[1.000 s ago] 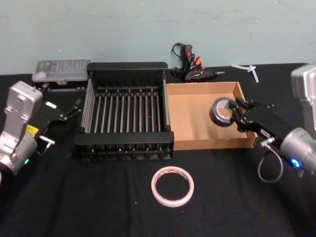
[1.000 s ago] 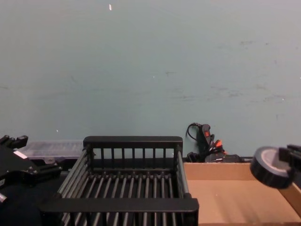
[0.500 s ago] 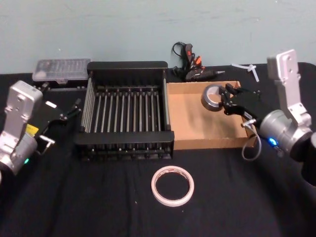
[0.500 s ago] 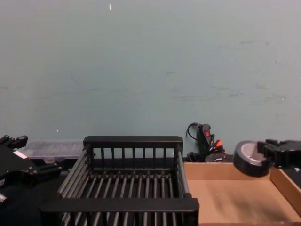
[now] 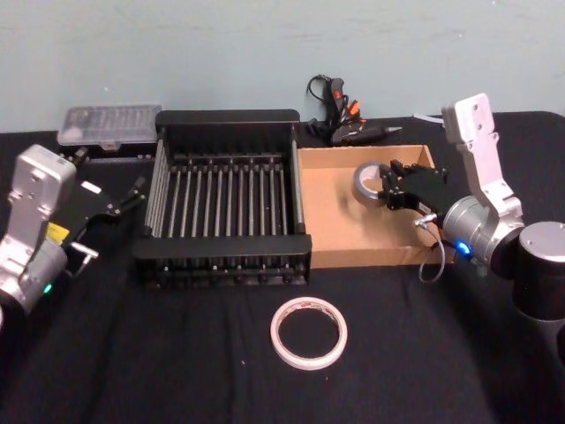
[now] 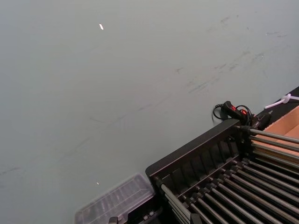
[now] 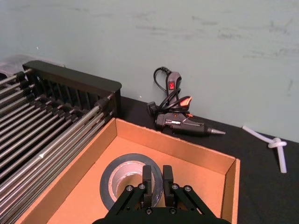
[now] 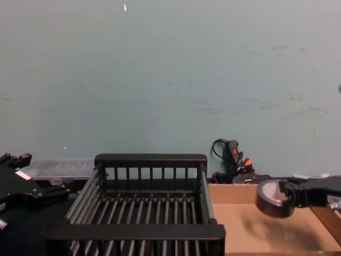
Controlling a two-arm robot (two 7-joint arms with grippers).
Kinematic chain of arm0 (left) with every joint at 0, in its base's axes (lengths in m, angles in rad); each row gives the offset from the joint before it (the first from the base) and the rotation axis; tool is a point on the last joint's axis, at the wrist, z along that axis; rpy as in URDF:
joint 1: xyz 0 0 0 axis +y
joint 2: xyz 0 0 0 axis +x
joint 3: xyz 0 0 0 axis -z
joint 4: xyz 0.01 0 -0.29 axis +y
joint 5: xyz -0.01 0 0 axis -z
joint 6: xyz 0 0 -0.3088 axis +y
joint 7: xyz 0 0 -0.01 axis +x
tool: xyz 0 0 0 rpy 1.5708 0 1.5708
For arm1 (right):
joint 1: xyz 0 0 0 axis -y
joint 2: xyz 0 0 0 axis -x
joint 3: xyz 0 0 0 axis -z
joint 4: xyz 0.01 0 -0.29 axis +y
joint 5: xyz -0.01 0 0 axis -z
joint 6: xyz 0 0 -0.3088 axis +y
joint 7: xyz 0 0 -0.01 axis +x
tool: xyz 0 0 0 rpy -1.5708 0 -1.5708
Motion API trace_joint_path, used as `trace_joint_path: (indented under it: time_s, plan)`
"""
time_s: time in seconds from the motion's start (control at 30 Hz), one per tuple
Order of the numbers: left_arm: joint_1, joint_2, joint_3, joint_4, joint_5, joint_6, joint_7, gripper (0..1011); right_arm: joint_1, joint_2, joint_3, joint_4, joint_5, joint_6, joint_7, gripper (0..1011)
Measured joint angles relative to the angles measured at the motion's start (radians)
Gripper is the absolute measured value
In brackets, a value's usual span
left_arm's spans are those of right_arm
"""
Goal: Pick up the white tape and place it into the black box , Pick up the silver tape and place it into the brown box.
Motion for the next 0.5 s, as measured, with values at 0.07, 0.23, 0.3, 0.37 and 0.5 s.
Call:
trace_joint_path:
  time_s: [0.07, 0.23, 0.3, 0.37, 0.5]
  plan:
    - [0.000, 0.000, 0.000, 0.000, 0.000, 0.000, 0.000, 1001, 0.006, -0.006, 0.000, 0.017, -0.007, 0.002, 0.003, 144]
    - [0.000, 0.000, 0.000, 0.000, 0.000, 0.000, 0.000, 1001, 0.012, -0.013, 0.000, 0.033, -0.019, 0.004, 0.006, 144]
    - [0.000, 0.000, 0.000, 0.000, 0.000, 0.000, 0.000, 1002, 0.012, -0.013, 0.000, 0.034, -0.019, 0.005, 0.006, 144]
    - [0.000, 0.000, 0.000, 0.000, 0.000, 0.000, 0.000, 1001, 0.012, -0.012, 0.000, 0.033, -0.019, 0.004, 0.006, 144]
    - [0.000, 0.000, 0.000, 0.000, 0.000, 0.000, 0.000, 1001, 0.012, -0.012, 0.000, 0.033, -0.018, 0.005, 0.006, 144]
